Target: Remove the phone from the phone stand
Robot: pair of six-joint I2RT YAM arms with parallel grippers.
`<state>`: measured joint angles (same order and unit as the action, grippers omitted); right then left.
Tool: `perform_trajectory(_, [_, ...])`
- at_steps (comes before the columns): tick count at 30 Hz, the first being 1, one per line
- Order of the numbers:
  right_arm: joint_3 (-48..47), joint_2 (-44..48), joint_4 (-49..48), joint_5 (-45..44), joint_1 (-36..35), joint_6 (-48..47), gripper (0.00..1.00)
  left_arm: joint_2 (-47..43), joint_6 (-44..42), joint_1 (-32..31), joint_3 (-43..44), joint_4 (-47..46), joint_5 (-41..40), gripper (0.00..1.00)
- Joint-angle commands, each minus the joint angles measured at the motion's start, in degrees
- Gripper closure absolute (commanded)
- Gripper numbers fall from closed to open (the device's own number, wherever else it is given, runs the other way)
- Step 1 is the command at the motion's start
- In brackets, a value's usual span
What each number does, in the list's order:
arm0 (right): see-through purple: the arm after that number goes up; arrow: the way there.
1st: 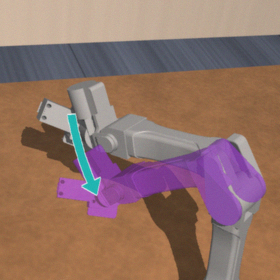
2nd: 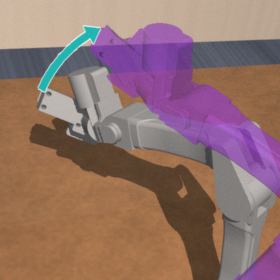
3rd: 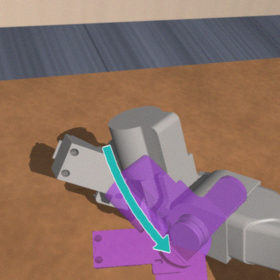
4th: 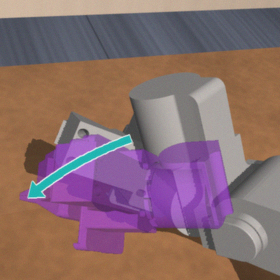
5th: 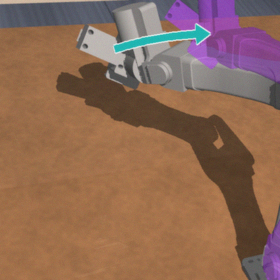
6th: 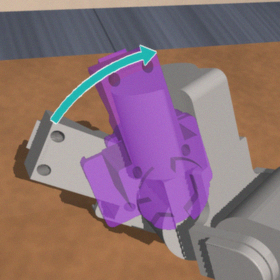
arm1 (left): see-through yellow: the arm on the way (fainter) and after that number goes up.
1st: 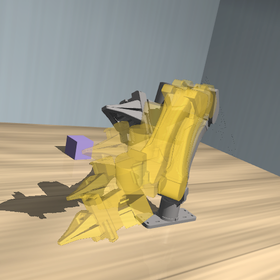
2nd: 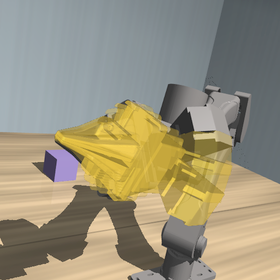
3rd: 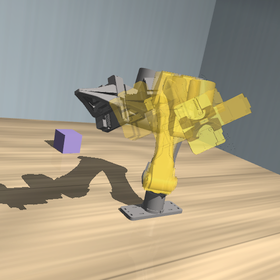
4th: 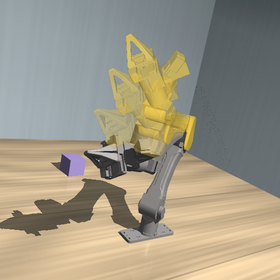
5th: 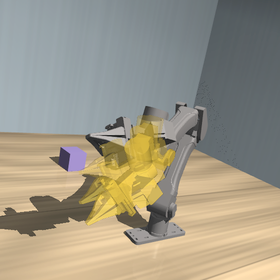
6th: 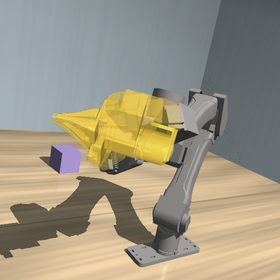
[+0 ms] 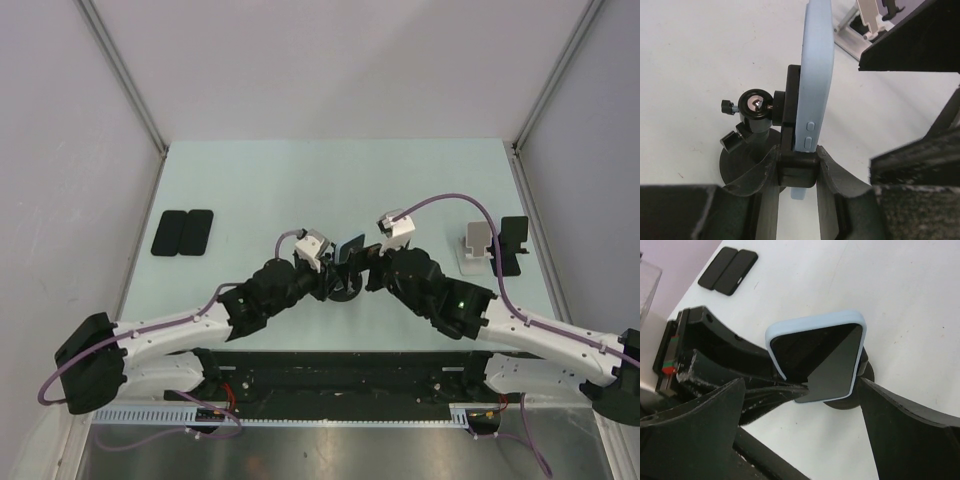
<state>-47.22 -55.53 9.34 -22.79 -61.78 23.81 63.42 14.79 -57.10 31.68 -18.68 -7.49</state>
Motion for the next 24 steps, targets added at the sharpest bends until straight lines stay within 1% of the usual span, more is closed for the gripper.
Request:
perform_trajectory(1, [-2.61, -2.13, -3.89, -8.15, -0.97, 4.40, 0.00, 1.01, 4.80, -1.78, 1.54, -3.12, -5.26, 0.90])
perform_trajectory(3, [-2.61, -2.30, -3.90, -9.29, -1.06, 5.01, 0.00, 1.36, 5.34, -2.14, 1.72, -3.30, -4.56, 0.79])
perform_trajectory(4, [-2.61, -2.22, -3.55, -11.21, -1.15, 5.28, 0.00, 1.10, 5.86, -2.22, 1.72, -3.30, -4.47, 0.69])
perform_trajectory(6, [-2.61, -1.87, -2.67, -12.28, -1.15, 5.63, 0.00, 0.31, 6.13, -2.22, 1.54, -3.38, -4.29, 0.60])
perform_trajectory(7, [-2.61, -1.43, -2.66, -12.46, -1.15, 5.54, 0.00, -0.74, 5.96, -2.22, 1.37, -3.38, -4.38, 0.52])
perform_trajectory(9, [-2.61, -0.99, -2.75, -12.28, -1.15, 5.63, 0.00, -1.98, 5.69, -2.22, 0.93, -3.30, -4.47, 0.45])
perform_trajectory(10, [-2.61, -0.99, -2.67, -12.80, -1.15, 5.89, 0.01, -2.68, 5.69, -2.22, 0.58, -3.30, -4.47, 0.38])
perform_trajectory(12, [-2.61, -1.16, -2.84, -13.16, -1.15, 5.89, 0.01, -5.40, 5.60, -2.22, -0.48, -3.21, -4.29, 0.31])
perform_trajectory(13, [-2.87, -1.34, -2.84, -13.34, -1.15, 6.07, 0.01, -6.11, 5.00, -2.22, -0.83, -3.21, -4.20, 0.25])
perform_trajectory(15, [-3.31, -2.30, -2.66, -13.34, -1.15, 6.42, 0.01, -8.83, 4.73, -2.14, -1.71, -2.25, -4.11, 0.19])
perform_trajectory(16, [-3.66, -2.65, -2.58, -13.42, -1.15, 6.51, 0.01, -9.88, 4.46, -2.14, -2.06, -1.72, -4.20, 0.13])
perform_trajectory(19, [-4.63, -4.41, -3.01, -13.51, -1.24, 6.42, 0.01, -13.66, 3.59, -1.87, -2.59, 2.23, -4.64, 0.09])
perform_trajectory(24, [-5.77, -8.09, -5.04, -15.35, -1.77, 6.77, 0.01, -19.81, 2.79, 0.40, -3.55, 10.39, -6.49, 0.07])
